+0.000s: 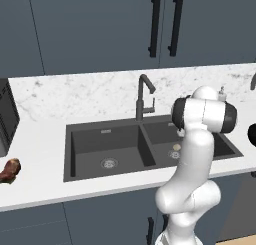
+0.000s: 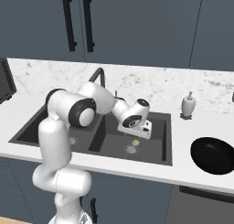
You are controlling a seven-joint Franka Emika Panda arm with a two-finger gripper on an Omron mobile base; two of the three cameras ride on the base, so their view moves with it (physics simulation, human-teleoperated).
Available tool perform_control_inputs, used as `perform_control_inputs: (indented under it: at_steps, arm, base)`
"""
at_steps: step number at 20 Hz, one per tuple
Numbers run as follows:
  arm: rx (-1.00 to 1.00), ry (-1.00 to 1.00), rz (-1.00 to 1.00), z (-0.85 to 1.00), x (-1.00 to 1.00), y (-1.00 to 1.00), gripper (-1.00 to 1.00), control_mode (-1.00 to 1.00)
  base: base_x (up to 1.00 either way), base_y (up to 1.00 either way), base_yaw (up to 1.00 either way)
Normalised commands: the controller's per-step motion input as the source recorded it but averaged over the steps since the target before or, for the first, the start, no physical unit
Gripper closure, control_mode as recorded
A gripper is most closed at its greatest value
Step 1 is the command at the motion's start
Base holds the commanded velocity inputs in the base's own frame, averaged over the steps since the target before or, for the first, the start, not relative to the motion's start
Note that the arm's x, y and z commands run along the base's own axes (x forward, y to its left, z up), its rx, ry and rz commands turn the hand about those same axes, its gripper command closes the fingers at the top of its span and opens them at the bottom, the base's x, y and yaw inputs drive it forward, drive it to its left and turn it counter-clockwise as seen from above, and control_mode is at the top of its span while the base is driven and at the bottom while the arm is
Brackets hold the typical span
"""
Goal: Pick the garlic from the sink and place it in the bowl. Then pick the bowl and place it in the microwave. Then close the microwave door and press the start button.
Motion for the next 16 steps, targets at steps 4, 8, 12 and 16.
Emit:
perform_control_inputs:
  at_steps: [4, 8, 12, 16]
  arm:
    - [0.12, 0.0, 0.0, -0.33, 0.22, -0.04, -1.0, -1.0]
    - [0.22, 0.0, 0.0, -0.39, 0.24, 0.0, -1.0, -1.0]
    - [0.05, 0.0, 0.0, -0.28, 0.38, -0.02, -1.0, -1.0]
    - [0.0, 0.08, -0.01, -0.13, 0.27, -0.15, -1.0, -1.0]
  base:
    - [0.0, 0.0, 0.0]
    - [0.0, 0.0, 0.0]
    - [0.0, 0.0, 0.0]
    - [0.0, 0.0, 0.0]
